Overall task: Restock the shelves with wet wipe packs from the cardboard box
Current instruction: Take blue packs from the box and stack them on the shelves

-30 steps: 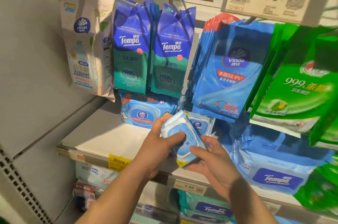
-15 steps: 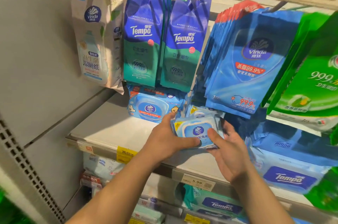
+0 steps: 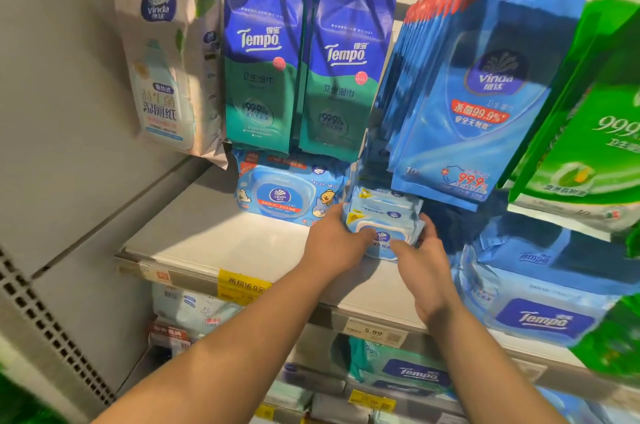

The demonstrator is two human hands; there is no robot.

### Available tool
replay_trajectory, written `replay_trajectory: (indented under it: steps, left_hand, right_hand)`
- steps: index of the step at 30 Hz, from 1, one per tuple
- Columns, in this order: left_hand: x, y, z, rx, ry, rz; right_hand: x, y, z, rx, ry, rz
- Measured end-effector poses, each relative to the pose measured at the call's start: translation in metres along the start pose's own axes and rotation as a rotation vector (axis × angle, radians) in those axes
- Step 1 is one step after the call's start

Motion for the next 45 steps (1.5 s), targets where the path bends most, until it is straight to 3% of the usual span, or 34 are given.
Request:
replay_trajectory:
  steps: [7, 11, 15, 20, 22, 25, 28, 31, 35, 45]
  left_hand:
    - [-0.002, -0.001, 0.037, -0.18, 0.771, -0.367]
    - [0.005, 0.002, 0.04, -0.248, 0.888, -0.392]
    - [0.006, 0.005, 0.036, -0.308, 0.859, -0.395]
    - [0.01, 0.015, 0.005, -0.226, 0.626, -0.246]
    - [0.016, 0.026, -0.016, -0.11, 0.443, -0.124]
    - [0.018, 0.044, -0.028, -0.109, 0.12, 0.076]
    - [0.01, 0.067, -0.03, -0.126, -0.207, 0.287]
    - [0.01, 0.089, -0.044, -0.086, -0.336, 0.286]
    - [0.012, 0.131, -0.066, -0.018, -0.482, 0.324]
    - [-0.012, 0.274, -0.104, 0.107, -0.663, 0.199]
  right_hand:
    - [0.003, -0.019, 0.015, -0.035, -0.309, 0.155]
    - [0.007, -0.027, 0.017, -0.016, -0.311, 0.161]
    - [0.001, -0.022, 0.012, 0.004, -0.246, 0.178]
    - [-0.012, 0.007, -0.006, 0.119, -0.065, 0.269]
    - [-0.026, 0.027, -0.013, 0.157, 0.031, 0.138]
    - [-0.041, 0.06, -0.017, 0.144, 0.211, -0.083]
    - [-0.044, 0.087, -0.015, 0.088, 0.364, -0.186]
    - [-0.043, 0.111, -0.011, 0.012, 0.548, -0.305]
    - [-0.042, 0.15, -0.017, -0.077, 0.769, -0.292]
    - [-0.024, 0.267, -0.054, -0.188, 0.768, -0.345]
Point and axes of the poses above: each hand's wrist, its own y-axis away from the middle knuckle, its own z-axis out of the palm, x = y × z, the point moved 6 cm from there along -y, towards the middle knuckle, and after that the axes turned 5 degrees about x, right-handed, at the moved point
